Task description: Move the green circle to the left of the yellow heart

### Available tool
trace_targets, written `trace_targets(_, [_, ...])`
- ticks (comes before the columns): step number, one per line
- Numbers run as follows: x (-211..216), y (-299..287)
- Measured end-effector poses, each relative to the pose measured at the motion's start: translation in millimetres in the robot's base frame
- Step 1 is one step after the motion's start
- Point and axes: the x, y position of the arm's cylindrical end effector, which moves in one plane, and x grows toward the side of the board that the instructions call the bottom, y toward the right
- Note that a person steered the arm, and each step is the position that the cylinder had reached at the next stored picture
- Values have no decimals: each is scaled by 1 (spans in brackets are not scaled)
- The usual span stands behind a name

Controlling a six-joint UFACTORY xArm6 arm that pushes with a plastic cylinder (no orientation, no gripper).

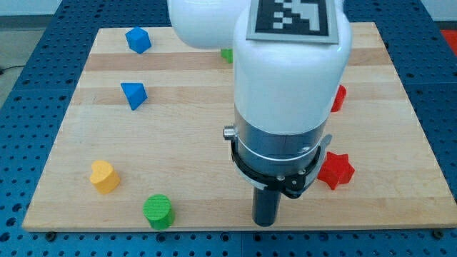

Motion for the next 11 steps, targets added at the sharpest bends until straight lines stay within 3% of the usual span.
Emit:
trace_targets(5, [2,-51])
trace_targets(7, [2,-111])
trace_targets(9, [2,-233])
trace_targets(11, [0,-256])
